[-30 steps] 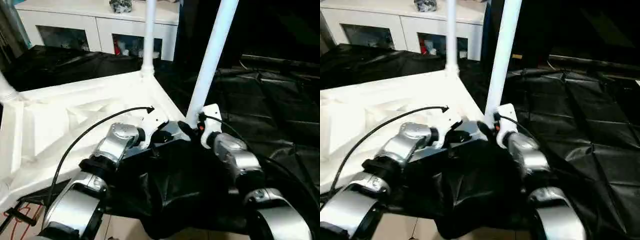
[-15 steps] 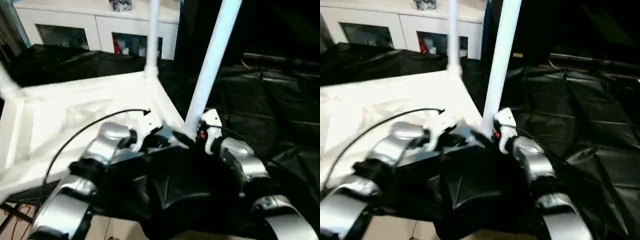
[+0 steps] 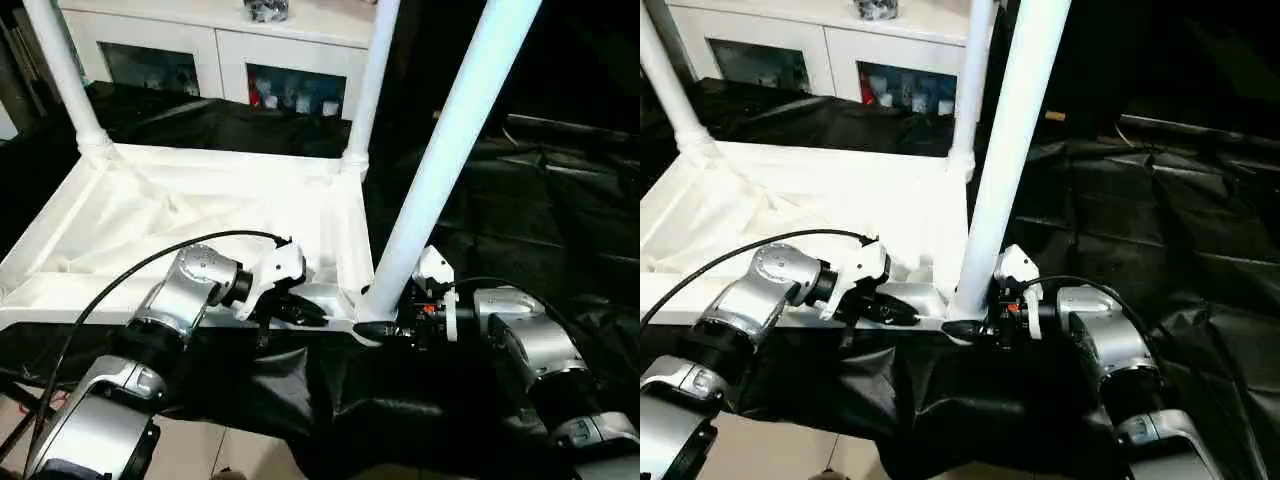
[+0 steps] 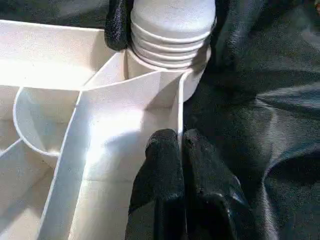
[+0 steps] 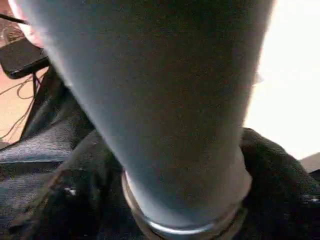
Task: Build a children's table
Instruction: Rotate leg to tighten
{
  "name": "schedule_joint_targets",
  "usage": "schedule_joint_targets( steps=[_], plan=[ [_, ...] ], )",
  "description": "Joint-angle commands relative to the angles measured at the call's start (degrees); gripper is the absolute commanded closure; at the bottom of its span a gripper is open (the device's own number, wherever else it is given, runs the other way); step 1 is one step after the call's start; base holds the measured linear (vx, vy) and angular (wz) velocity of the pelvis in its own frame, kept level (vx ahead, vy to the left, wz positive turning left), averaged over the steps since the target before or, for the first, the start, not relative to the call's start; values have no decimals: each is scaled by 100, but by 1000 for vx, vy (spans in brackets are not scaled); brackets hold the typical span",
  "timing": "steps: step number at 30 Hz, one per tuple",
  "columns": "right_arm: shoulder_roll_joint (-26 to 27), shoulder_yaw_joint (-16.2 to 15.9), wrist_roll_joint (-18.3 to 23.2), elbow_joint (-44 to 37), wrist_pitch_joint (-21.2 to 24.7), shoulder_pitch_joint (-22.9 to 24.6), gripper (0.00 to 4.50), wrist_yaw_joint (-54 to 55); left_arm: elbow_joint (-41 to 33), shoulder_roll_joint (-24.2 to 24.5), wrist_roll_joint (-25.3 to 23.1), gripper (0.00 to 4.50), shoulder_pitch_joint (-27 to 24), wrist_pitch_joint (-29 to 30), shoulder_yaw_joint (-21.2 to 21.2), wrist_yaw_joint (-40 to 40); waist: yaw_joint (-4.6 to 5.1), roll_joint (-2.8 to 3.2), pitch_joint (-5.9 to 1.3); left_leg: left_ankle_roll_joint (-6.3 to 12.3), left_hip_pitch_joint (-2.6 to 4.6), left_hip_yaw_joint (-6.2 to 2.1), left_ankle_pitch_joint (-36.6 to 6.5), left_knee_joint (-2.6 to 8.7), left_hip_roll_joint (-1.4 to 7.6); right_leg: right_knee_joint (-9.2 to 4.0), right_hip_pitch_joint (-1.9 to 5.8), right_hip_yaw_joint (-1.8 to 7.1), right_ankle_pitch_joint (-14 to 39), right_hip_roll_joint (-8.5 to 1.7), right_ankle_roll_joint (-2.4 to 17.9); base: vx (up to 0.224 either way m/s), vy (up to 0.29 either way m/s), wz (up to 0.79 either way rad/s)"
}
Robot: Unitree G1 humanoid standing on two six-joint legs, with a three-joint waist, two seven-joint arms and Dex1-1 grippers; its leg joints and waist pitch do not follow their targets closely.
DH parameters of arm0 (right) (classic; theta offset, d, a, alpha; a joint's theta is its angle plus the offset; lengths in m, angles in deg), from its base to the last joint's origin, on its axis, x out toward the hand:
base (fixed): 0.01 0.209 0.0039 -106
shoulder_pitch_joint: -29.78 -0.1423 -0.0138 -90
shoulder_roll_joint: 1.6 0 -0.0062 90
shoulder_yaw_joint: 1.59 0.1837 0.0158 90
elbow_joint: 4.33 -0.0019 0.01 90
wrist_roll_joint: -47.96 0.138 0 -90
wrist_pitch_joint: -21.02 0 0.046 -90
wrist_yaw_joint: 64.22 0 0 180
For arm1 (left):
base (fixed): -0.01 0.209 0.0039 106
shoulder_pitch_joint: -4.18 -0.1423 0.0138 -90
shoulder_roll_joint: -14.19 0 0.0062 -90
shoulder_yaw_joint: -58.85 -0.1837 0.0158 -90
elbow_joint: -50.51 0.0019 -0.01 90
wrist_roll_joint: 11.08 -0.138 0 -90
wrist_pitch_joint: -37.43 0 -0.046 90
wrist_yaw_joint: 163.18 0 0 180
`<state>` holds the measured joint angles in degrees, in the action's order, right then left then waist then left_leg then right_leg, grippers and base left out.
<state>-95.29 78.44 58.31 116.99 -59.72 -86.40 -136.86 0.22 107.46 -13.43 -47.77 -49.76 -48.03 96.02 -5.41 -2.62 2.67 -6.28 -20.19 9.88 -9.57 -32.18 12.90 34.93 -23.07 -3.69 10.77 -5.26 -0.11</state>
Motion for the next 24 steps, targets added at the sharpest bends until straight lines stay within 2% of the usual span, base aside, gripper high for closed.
schedule_joint_targets(
  steps=[1, 4, 5, 6, 9, 10, 13, 14, 15, 16, 17, 18, 19, 20, 21, 24],
  plan=[
    [100, -524, -55, -116, 143, 238, 115, -481, -49, -112, 68, 450, 31, -44, 6, -188, 8, -34, -322, 274, -6, 77, -1330, 338, 36, -423, 276, 208, 1257, -218, 1231, 0, 0, 0],
    [112, -515, -82, -130, 155, 250, 132, -484, -19, -127, 45, 450, 38, -66, 25, -236, -2, -31, -319, 262, 4, 77, -1361, 341, 39, -436, 266, 211, 1363, -227, 1196, 0, 0, 0],
    [120, -508, -86, -136, 164, 251, 153, -454, -20, -127, 45, 450, 38, -63, 36, -262, -5, -57, -316, 262, -10, 73, -1343, 342, 36, -431, 274, 208, 1392, -226, 1169, 0, 0, 0],
    [137, -494, -84, -136, 168, 248, 157, -414, -23, -131, 53, 450, 38, -51, 46, -285, -7, -40, -319, 256, -4, 72, -1330, 343, 38, -433, 270, 210, 1390, -228, 1155, 0, 0, 0],
    [180, -446, -68, -127, 175, 239, 166, -289, -6, -151, 53, 450, 41, -26, 55, -356, -8, -43, -325, 248, -2, 73, -1308, 339, 37, -428, 273, 211, 1327, -227, 1163, 0, 0, 0],
    [338, -267, -85, 117, 59, 142, 169, 139, 68, -256, 29, 450, 73, 37, 97, -621, -14, -27, -323, 247, -2, 72, -1301, 340, 35, -425, 272, 210, 1296, -227, 1178, 0, 0, 0],
    [459, -133, -122, 321, -39, 54, 171, 499, 115, -342, 22, 450, 105, 104, 137, -812, 29, -18, -303, 159, 10, 64, -1546, 356, 23, -471, 249, 207, 1682, -236, 1114, 0, 0, 0],
    [592, 8, -178, 560, -123, -60, 171, 948, 154, -445, 31, 450, 147, 191, 183, -997, 55, -20, -292, 119, 9, 60, -1634, 364, 26, -477, 233, 207, 1824, -244, 1102, 0, 0, 0],
    [659, 77, -211, 676, -157, -118, 171, 1191, 177, -499, 34, 450, 172, 232, 205, -1093, 79, 6, -283, 54, 24, 42, -1798, 377, 15, -527, 225, 197, 2166, -243, 1005, 0, 0, 0],
    [782, 194, -284, 916, -149, -242, 172, 1698, 244, -610, -1, 450, 230, 247, 227, -1327, 91, 3, -290, -7, 28, 27, -1817, 377, 17, -527, 222, 200, 2275, -254, 952, 0, 0, 0],
    [927, 318, -377, 1213, -142, -396, 172, 2347, 346, -768, -61, 450, 311, 279, 245, -1658, 142, 11, -285, -51, 10, 20, -1865, 382, 4, -530, 218, 193, 2364, -241, 919, 0, 0, 0],
    [1038, 404, -436, 1434, -130, -513, 172, 2821, 438, -902, -107, 450, 380, 304, 256, -1916, 160, 48, -273, -87, 16, 8, -1930, 392, -2, -543, 216, 181, 2475, -232, 882, 0, 0, 0],
    [1106, 456, -470, 1570, -124, -584, 172, 3104, 494, -986, -133, 450, 422, 324, 263, -2073, 196, 20, -287, -123, 32, 5, -1987, 375, -11, -562, 210, 175, 2604, -237, 828, 0, 0, 0],
    [1293, 577, -487, 1847, -124, -734, 173, 3736, 561, -1192, -170, 450, 494, 447, 268, -2380, 215, 44, -299, -106, 44, 12, -1961, 362, -10, -566, 195, 191, 2512, -240, 849, 0, 0, 0],
    [1293, 577, -487, 1847, -124, -734, 173, 3736, 561, -1192, -170, 450, 494, 447, 268, -2380, 245, 29, -283, -77, 26, 13, -1976, 365, -20, -572, 192, 182, 2489, -219, 863, 0, 0, 0],
    [1431, 660, -490, 2014, -97, -834, 174, 4092, 582, -1320, -183, 450, 530, 520, 268, -2545, 239, 20, -304, 33, 9, 25, -1875, 358, -19, -557, 205, 196, 2243, -214, 904, 0, 0, 0]
  ],
)
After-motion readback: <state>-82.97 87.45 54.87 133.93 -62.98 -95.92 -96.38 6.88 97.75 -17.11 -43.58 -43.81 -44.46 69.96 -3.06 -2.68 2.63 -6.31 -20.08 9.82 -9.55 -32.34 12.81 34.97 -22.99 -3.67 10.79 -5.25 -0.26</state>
